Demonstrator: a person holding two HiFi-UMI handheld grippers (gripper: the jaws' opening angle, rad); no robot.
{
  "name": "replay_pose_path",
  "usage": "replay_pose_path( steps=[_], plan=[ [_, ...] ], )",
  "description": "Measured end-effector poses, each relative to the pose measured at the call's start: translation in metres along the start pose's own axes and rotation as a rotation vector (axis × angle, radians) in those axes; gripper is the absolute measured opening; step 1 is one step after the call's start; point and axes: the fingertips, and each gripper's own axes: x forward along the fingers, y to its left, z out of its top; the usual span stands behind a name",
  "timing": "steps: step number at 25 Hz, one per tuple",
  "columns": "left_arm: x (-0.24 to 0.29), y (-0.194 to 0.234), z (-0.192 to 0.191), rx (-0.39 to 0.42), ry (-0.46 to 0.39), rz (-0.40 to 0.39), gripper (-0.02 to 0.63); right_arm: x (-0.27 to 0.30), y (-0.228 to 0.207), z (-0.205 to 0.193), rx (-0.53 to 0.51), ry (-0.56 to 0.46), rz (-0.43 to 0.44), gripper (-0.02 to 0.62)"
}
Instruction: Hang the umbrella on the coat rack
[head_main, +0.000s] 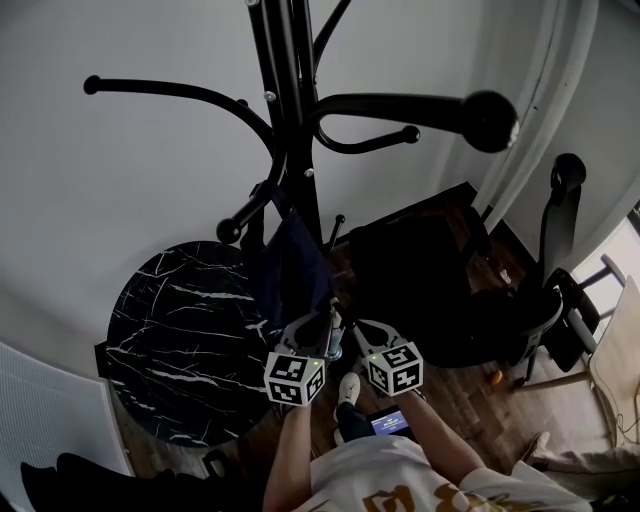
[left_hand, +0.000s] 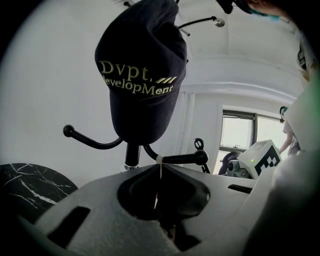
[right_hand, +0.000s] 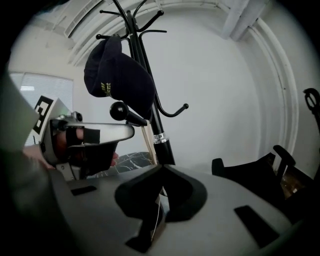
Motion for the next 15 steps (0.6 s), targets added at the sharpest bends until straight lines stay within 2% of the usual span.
replay_pose_path(
  steps=[6, 15],
  plan=[
    [-0.021, -0.004, 0.001, -0.020, -0.032, 0.028, 0.020, -0.023, 0.004, 0.009, 0.009, -0.049, -0.018, 0.012],
    [-0.049, -0.021, -0.001, -0.027, -0.067, 0.064, 0.020, -0.064, 0.034, 0.009, -0.003, -0.079, 0.013, 0.012]
  ],
)
